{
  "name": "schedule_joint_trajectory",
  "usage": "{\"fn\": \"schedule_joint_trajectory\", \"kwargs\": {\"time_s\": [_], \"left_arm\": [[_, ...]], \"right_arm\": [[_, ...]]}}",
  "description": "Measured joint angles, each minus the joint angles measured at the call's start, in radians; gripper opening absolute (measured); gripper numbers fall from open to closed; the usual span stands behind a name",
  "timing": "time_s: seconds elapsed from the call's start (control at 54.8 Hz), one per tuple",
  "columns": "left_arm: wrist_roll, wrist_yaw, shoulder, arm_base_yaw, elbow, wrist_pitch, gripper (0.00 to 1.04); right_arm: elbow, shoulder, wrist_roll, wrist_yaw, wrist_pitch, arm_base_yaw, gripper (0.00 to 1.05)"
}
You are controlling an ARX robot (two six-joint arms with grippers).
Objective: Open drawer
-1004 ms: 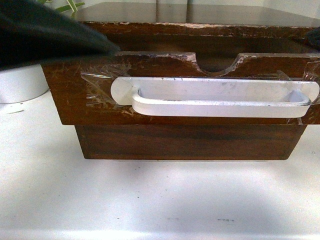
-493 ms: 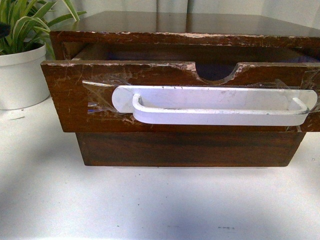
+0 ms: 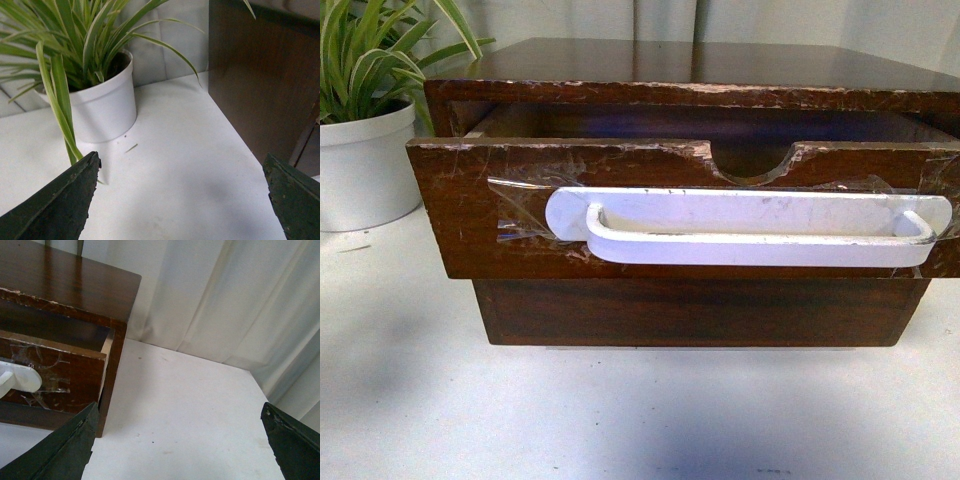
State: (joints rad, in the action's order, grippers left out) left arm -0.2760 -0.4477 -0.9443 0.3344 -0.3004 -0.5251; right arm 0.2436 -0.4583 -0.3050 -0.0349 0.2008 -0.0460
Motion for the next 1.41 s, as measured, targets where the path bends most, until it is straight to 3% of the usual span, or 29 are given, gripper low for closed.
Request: {"fn": "schedule_joint_trajectory", "kwargs": {"time_s": [0.31,0.694,0.73,0.84,0.968,1.26,1.296,1.406], "left_arm": [[0.126,0.025,0.105,0.051,0.103,0.024,0.98],[0.177,0.029,0.167,0.085,0.124,0.059,0.98],[0.198,0.035,0.162,0.081,0.137,0.016,0.95],[0.242,0.088,0.189,0.042,0.192,-0.097,0.77],[0.259,0.156,0.282,-0.032,0.224,-0.052,0.53],[0.269,0.275,0.438,-0.153,0.281,0.031,0.04],[0.273,0.288,0.449,-0.166,0.291,0.035,0.04],[0.274,0.319,0.503,-0.2,0.291,0.089,0.04]], "right_arm": [[-0.07,0.166,0.128,-0.085,-0.086,-0.033,0.96],[-0.09,0.22,0.249,-0.069,-0.087,0.0,0.96],[-0.09,0.22,0.252,-0.066,-0.088,0.001,0.96],[-0.1,0.232,0.279,0.029,-0.116,0.036,0.78],[-0.125,0.332,0.288,0.033,-0.215,0.043,0.57],[-0.169,0.39,0.292,0.034,-0.215,0.043,0.05],[-0.172,0.394,0.291,0.034,-0.214,0.043,0.01],[-0.183,0.404,0.293,0.034,-0.211,0.043,0.01]]}}
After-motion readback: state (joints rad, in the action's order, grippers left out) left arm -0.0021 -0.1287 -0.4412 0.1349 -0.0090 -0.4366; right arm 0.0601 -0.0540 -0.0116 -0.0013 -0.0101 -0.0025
